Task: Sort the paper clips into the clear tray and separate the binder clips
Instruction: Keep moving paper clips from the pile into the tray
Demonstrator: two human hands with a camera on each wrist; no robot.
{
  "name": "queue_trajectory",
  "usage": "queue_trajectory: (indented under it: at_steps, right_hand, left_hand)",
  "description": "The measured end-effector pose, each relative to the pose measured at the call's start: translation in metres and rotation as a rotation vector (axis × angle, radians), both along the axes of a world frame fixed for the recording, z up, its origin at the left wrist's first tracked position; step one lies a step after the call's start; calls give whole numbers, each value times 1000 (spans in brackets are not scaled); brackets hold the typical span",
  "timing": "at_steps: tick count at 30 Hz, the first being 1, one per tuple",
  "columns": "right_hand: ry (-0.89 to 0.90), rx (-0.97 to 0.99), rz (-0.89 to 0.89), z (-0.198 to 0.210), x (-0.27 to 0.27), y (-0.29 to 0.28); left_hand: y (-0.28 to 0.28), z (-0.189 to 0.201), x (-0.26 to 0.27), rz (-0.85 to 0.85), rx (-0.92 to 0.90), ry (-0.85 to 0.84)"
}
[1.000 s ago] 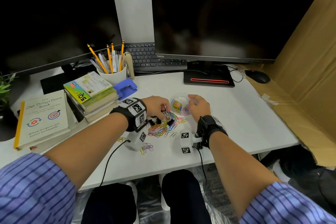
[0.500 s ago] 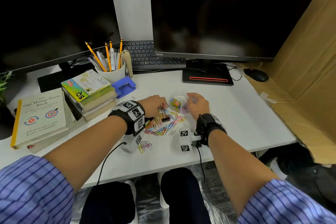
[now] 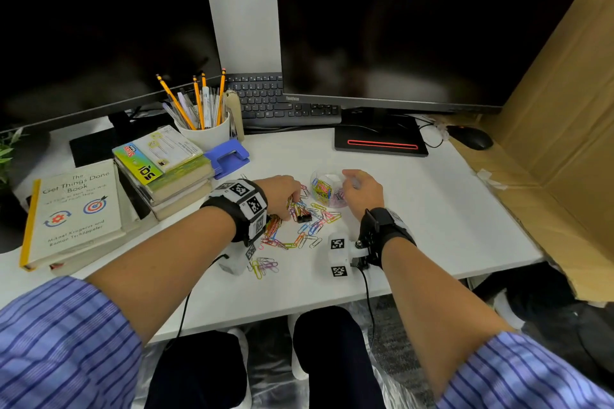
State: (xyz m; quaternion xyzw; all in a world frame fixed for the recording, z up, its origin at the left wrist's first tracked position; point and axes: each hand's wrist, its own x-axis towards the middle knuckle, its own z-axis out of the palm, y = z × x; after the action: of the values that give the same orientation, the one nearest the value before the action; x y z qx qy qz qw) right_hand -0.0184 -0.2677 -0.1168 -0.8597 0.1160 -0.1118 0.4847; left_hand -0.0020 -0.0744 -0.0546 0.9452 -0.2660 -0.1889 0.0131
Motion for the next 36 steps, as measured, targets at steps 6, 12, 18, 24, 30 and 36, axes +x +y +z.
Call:
queue_trajectory:
  at_steps: [6, 12, 18, 24, 30, 36]
  right_hand:
    - [2, 0, 2, -1, 1, 0]
    - [4, -1, 0, -1, 1, 0]
    - [2, -11, -1, -2, 2, -1]
    - [2, -25, 2, -3, 3, -1]
    - [-13, 0, 9, -3, 2, -1]
    - [-11, 0, -9, -4, 4, -1]
  left_hand:
    - [3, -6, 4, 7, -40, 37]
    - [2, -4, 8, -50, -26, 51]
    - [-7, -10, 6, -32, -75, -58]
    - [-9, -12, 14, 43, -167, -111]
    - [-22, 11, 24, 262, -520, -153]
    - [-54, 12, 27, 390, -425, -55]
